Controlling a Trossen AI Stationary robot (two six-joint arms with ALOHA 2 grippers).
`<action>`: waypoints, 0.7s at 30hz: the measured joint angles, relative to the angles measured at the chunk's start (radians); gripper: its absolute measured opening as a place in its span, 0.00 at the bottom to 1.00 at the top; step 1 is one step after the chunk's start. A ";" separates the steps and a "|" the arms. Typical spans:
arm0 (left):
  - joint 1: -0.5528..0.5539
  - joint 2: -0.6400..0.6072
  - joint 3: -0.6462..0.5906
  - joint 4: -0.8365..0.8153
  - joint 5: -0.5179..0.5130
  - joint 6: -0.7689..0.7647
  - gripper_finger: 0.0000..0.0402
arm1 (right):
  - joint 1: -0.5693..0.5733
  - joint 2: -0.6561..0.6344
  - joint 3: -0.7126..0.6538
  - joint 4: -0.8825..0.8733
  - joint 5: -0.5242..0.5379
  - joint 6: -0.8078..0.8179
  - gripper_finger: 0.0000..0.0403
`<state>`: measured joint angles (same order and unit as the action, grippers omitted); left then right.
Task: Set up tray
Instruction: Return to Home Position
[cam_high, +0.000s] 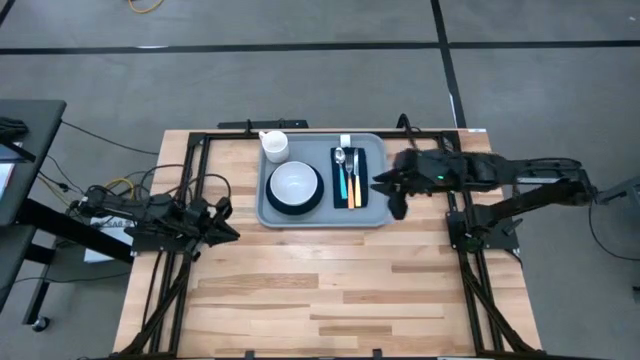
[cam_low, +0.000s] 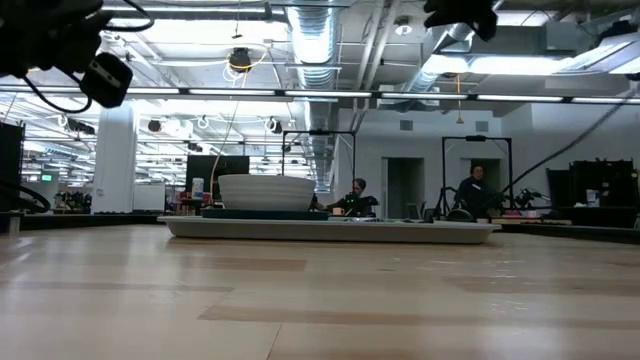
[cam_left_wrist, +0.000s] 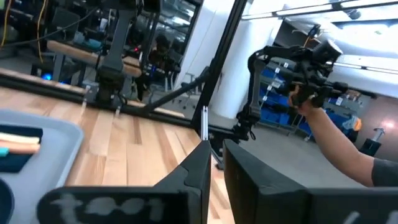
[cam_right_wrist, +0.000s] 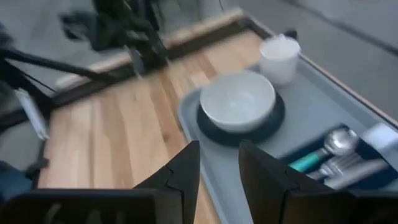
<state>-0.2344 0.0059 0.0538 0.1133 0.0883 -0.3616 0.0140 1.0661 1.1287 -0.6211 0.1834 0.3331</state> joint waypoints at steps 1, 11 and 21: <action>0.000 0.000 -0.008 0.003 0.000 -0.004 0.07 | -0.001 -0.043 -0.056 0.048 -0.005 -0.008 0.25; 0.000 0.000 -0.026 0.081 -0.016 -0.053 0.07 | -0.006 -0.490 -0.831 0.871 -0.336 -0.113 0.25; 0.001 0.000 -0.026 0.067 -0.068 0.005 0.07 | 0.065 -0.570 -1.119 1.188 -0.366 -0.091 0.25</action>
<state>-0.2337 0.0055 0.0277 0.1805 0.0204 -0.3570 0.0787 0.4965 0.0101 0.5668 -0.1829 0.2424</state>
